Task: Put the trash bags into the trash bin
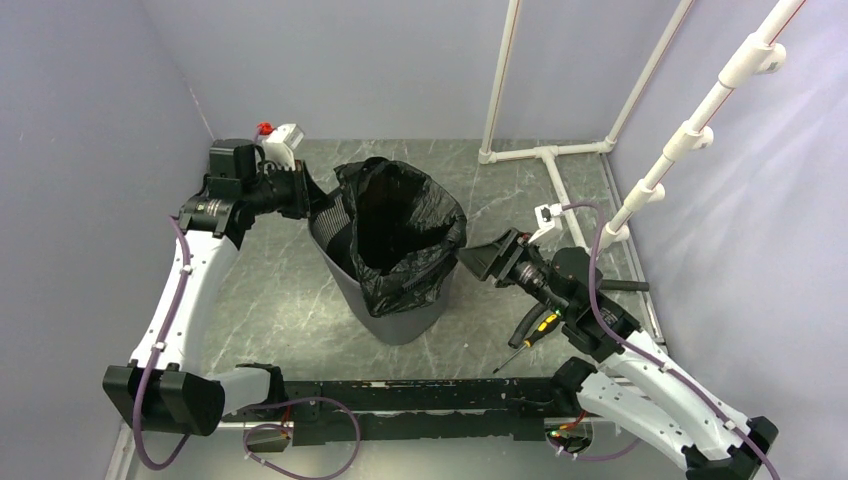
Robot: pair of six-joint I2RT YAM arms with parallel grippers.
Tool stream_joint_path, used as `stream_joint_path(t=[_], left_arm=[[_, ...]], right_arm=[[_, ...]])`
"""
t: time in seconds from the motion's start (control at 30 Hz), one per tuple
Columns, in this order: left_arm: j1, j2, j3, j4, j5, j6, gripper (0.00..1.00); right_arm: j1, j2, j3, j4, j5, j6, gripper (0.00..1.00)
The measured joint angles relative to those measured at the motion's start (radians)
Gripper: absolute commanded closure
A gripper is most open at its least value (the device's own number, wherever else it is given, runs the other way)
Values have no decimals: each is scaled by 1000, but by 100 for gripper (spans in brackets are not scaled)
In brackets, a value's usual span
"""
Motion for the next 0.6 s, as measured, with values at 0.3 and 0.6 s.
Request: stream_joint_path(t=[0.3, 0.6], left_arm=[[0, 4, 9, 7, 31, 87, 97], [5, 3, 10, 79, 77, 181, 97]], right_arm=[[-8, 16, -119, 203, -149, 121, 51], [-21, 70, -185, 363, -212, 199, 93]])
